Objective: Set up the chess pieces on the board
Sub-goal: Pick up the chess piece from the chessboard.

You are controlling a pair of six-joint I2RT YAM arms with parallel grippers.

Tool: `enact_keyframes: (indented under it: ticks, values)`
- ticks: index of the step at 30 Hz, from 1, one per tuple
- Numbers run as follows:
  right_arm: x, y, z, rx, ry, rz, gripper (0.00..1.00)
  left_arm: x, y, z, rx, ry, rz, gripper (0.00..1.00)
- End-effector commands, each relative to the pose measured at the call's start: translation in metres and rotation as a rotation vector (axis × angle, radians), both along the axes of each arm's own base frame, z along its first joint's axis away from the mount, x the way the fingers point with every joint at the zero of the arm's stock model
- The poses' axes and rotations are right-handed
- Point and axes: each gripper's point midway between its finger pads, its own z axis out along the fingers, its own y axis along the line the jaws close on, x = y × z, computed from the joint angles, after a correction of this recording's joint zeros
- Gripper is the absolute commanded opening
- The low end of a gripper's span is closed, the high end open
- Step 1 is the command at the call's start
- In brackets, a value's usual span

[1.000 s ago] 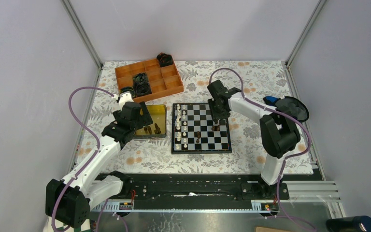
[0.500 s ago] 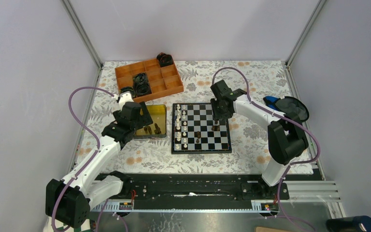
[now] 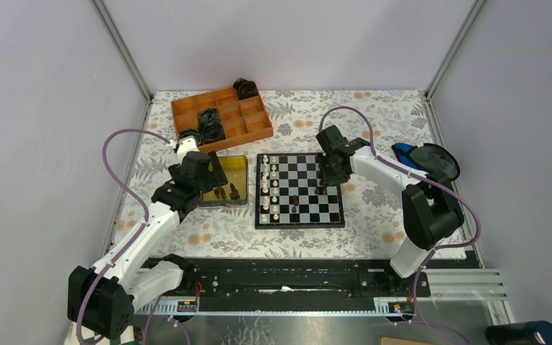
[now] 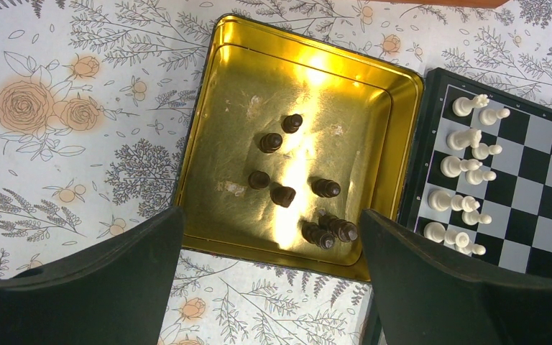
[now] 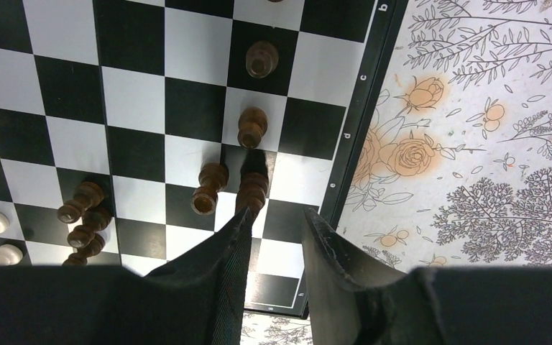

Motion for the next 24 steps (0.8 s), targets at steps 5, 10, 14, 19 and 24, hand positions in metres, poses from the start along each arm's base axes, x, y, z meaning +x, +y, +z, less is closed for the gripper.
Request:
enact_keyframes:
  ticks: [5,10,14,19,24]
  values:
    - [-0.001,0.01,0.011,0.045,-0.031,0.007,0.38,0.002,0.0,0.002,0.012,-0.021,0.004,0.99]
    - [0.002,0.01,0.015,0.042,-0.049,0.007,0.38,0.002,0.0,0.002,0.013,-0.02,0.005,0.99]
    - [0.005,0.01,0.021,0.042,-0.063,0.007,0.37,0.002,0.0,0.001,0.013,-0.019,0.004,0.99]
    - [0.005,0.011,0.021,0.041,-0.066,0.009,0.37,0.002,0.0,0.001,0.013,-0.019,0.004,0.99]
    - [0.006,0.013,0.024,0.044,-0.076,0.011,0.38,0.002,-0.001,0.001,0.015,-0.017,0.003,0.99]
